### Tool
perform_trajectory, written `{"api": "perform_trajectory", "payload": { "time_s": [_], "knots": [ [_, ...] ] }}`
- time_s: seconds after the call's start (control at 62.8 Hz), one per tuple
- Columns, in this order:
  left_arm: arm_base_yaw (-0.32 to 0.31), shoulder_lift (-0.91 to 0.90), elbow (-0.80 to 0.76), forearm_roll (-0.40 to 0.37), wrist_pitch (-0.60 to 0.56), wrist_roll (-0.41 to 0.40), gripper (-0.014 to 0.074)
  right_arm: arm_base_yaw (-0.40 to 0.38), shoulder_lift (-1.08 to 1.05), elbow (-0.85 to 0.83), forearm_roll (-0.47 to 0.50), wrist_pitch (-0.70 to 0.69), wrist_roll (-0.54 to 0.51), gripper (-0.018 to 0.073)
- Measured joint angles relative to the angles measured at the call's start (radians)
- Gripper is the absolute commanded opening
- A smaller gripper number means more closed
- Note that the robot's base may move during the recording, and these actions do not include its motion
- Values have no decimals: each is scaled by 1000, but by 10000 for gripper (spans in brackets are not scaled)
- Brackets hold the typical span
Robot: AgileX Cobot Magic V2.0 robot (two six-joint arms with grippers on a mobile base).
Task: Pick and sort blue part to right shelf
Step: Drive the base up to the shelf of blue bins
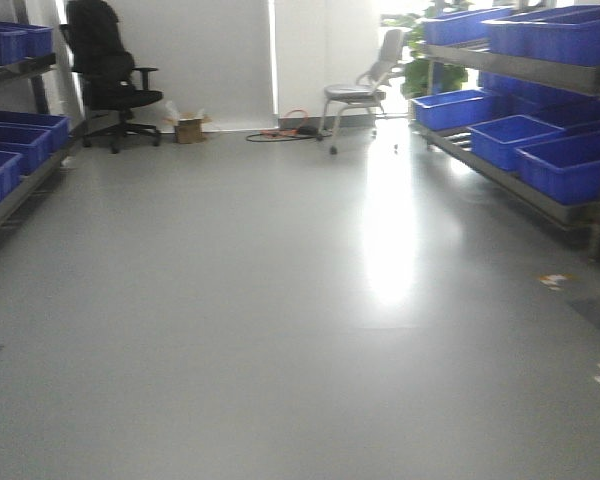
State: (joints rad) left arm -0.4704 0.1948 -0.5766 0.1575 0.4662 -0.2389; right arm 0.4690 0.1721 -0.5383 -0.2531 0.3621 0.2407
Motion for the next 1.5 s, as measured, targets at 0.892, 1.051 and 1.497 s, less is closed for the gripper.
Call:
{"api": "perform_trajectory", "payload": {
  "time_s": [0.892,1.051,1.497],
  "knots": [
    [0,0,0,0,0,0,262,0,0,0,0,1,0,211],
    [0,0,0,0,0,0,262,0,0,0,0,1,0,211],
    [0,4,0,0,0,0,262,0,0,0,0,1,0,211]
  ]
}}
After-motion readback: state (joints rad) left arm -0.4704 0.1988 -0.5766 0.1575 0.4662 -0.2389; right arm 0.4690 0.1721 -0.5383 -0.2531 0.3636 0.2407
